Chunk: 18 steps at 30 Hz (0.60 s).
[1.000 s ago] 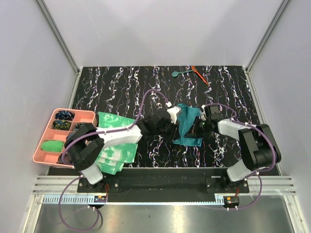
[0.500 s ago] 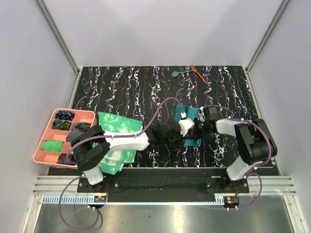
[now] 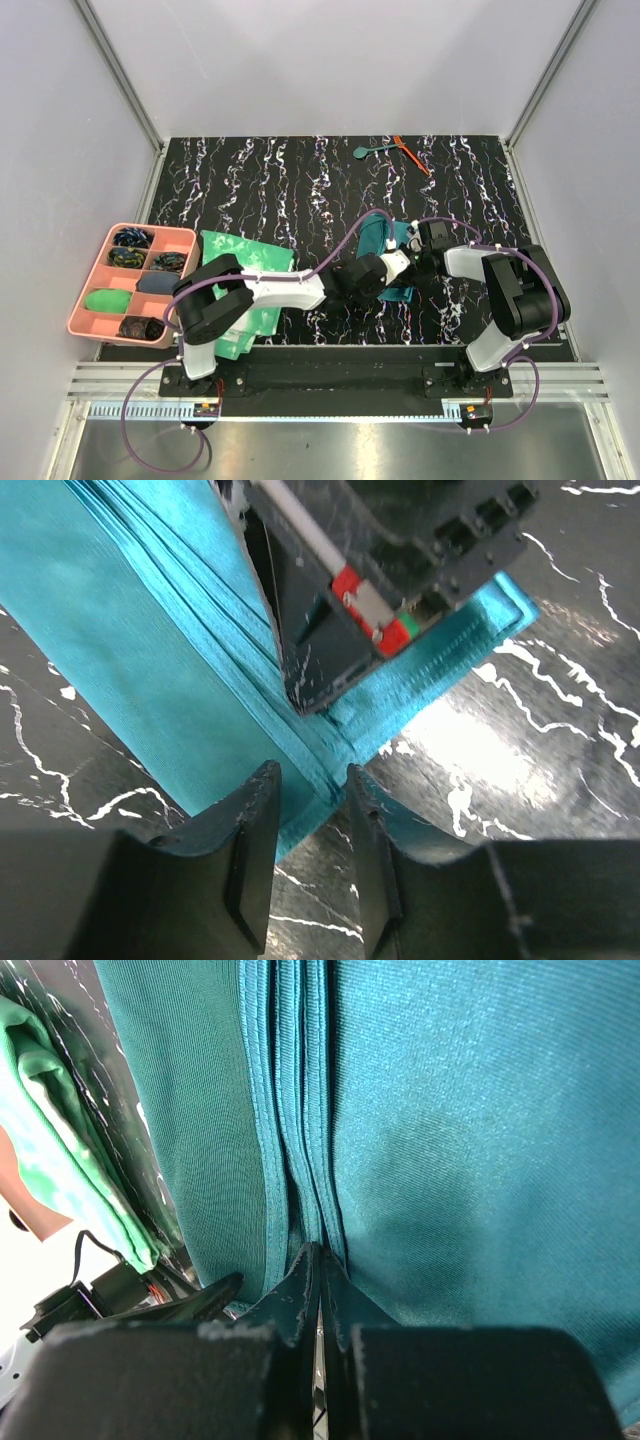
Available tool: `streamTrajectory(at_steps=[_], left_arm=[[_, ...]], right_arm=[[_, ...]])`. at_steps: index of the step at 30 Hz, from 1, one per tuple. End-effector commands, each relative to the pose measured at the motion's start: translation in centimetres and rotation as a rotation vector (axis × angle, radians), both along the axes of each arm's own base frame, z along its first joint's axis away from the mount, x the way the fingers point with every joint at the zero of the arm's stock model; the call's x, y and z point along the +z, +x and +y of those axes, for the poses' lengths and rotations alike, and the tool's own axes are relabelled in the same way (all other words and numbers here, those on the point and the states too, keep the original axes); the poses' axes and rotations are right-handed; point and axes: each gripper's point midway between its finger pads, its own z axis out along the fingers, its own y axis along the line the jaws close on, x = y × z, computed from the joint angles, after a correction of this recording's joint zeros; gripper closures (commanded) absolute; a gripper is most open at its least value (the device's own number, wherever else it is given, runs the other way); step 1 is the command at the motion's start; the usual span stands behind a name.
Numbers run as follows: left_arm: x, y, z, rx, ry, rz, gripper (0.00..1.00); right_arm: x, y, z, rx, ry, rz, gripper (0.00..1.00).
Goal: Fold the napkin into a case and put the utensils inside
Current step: Smooth out the 2/3-rectangle-folded napkin at the center of the board.
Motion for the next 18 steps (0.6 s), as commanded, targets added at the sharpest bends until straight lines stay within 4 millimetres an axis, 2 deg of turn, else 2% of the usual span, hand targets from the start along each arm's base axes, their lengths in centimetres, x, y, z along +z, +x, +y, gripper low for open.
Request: streamTrajectory(at_steps=[1,5,11,18], left_arm=[[1.7,1.8,-1.2,0.041,-0.003,-0.100,0.66],[1.5,1.3,-1.5,0.021,0.001,-0.101,0.59],[0.2,1.3,-0.3,0.042,0.074,-0.123,0.60],[0.5,1.8,0.5,0.060,0.106,-0.184,0.63]], right_arm=[[-0.8,-0.6,-0.4,-0.001,-0.016,0.016,1.00],[-0.5,-0.6,-0.3,-0.003,-0.006,0.014,1.00],[-0.5,-0.7,-0.4,-0.006,-0.002,0.016,1.00],[-0.5,-0.7,-0.2,-0.008,0.017,0.017,1.00]])
